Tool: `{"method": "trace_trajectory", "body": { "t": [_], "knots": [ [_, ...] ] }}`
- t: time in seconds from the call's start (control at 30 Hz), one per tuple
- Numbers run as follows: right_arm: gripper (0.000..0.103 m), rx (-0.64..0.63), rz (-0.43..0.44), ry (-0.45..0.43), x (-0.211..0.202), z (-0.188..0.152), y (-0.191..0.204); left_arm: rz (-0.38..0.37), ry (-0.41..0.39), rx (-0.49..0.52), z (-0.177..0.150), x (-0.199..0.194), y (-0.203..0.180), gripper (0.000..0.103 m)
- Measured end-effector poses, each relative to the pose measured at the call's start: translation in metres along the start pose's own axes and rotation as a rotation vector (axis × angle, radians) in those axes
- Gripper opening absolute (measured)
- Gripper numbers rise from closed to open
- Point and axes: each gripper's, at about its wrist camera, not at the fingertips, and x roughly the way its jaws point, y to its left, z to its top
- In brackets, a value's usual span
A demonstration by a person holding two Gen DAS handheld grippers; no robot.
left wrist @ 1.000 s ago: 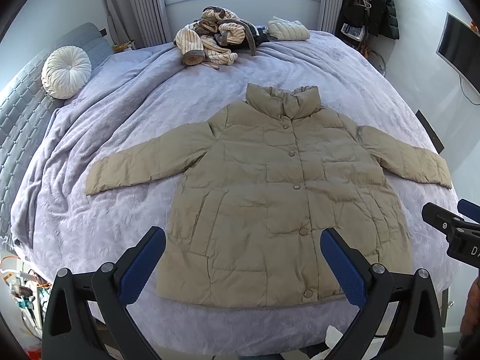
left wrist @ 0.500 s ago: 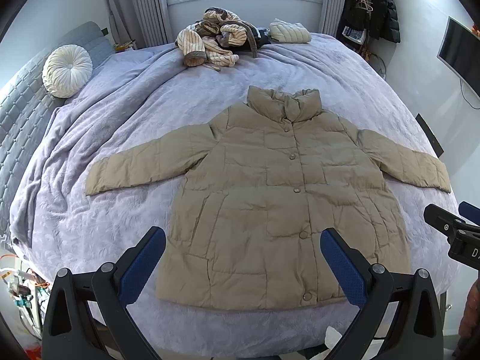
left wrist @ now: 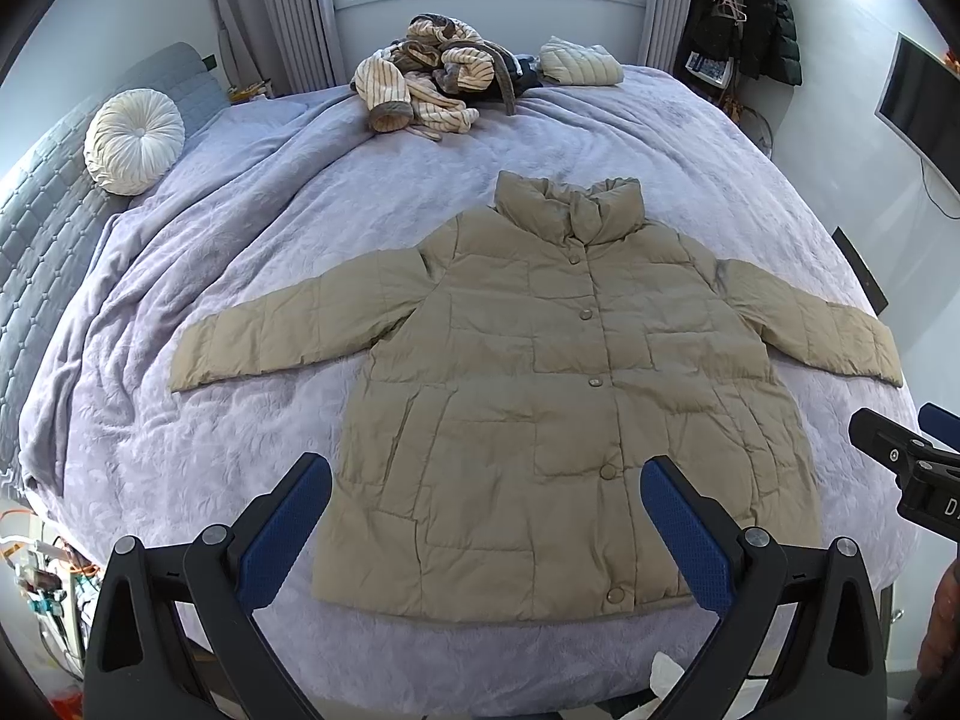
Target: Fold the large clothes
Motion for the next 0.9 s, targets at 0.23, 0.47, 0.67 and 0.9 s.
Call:
{"method": "trace_trajectory", "body": {
  "t": [0.23, 0.47, 0.67, 0.9],
  "knots": [
    [0.103, 0.000, -0.001, -0.001, -0.0001, 0.0006, 0.0001, 0.000, -0.001, 0.000, 0.0000, -0.0002, 0.0003, 0.103],
    [0.103, -0.001, -0.003, -0.004, -0.0006, 0.0009, 0.0004, -0.002, -0.001, 0.000, 0.0002, -0.0002, 0.0004, 0.103],
    [0.103, -0.001, -0.003, -0.003, -0.0010, -0.0005, 0.0010, -0.001, -0.001, 0.000, 0.0007, -0.0002, 0.0003, 0.103],
    [0.103, -0.001, -0.004, -0.005, -0.0017, 0.0006, 0.0008, -0.002, -0.003, 0.000, 0.0006, -0.0005, 0.0008, 0.103]
  ]
}}
